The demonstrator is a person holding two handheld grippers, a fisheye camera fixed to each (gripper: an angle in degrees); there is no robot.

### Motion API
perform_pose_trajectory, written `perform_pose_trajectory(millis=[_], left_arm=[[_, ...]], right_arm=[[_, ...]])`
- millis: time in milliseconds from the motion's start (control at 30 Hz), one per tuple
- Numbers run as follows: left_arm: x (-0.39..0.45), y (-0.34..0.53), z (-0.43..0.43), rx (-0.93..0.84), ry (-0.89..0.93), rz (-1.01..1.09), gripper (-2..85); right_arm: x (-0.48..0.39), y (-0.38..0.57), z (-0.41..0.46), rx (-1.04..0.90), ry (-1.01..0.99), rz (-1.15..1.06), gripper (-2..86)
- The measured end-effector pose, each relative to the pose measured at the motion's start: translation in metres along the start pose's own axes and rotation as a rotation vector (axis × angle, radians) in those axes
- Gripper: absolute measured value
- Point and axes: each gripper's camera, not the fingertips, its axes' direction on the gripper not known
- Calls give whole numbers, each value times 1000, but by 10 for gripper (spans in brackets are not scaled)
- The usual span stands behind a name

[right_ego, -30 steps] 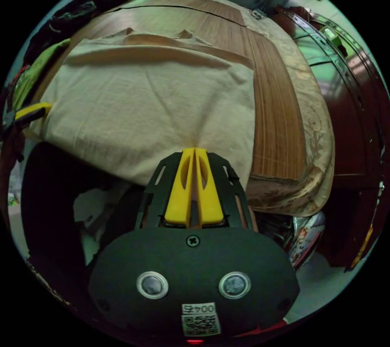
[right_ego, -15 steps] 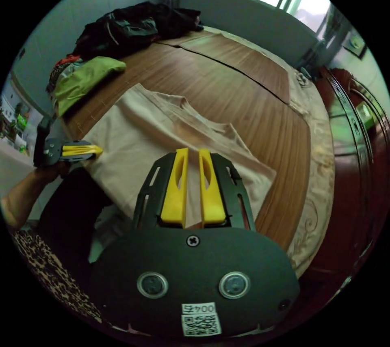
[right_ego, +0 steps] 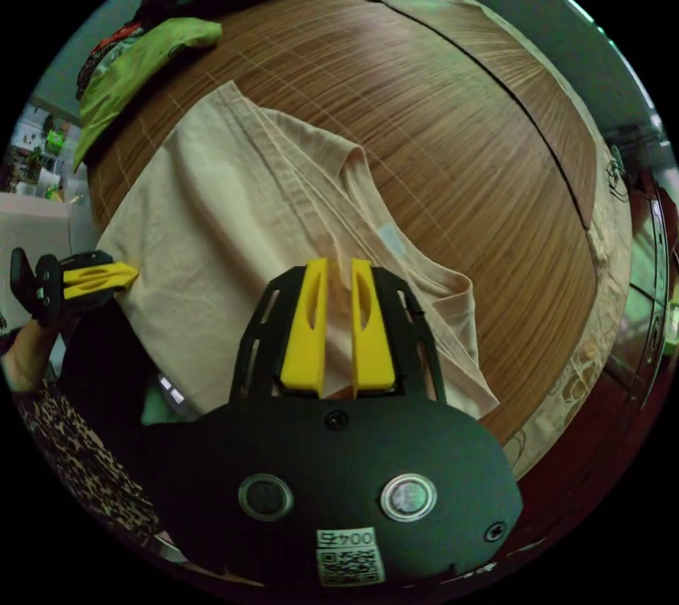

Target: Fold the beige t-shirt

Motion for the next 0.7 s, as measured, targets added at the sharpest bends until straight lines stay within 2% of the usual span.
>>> perform_pose_trajectory(millis=[67, 233, 467, 700], left_arm=[[0, 0, 1, 1, -1, -2, 3], [0, 1, 3, 2, -7, -1, 3], [7, 3, 6, 2, -49, 22, 3], [2, 7, 9, 4, -43, 20, 3]], right_arm=[[5, -8, 0, 20, 53, 23, 6], [28, -23, -8, 86, 150, 199, 15], [14, -58, -9, 135, 2, 65, 60], [-15, -84, 1, 132, 13, -44, 84]])
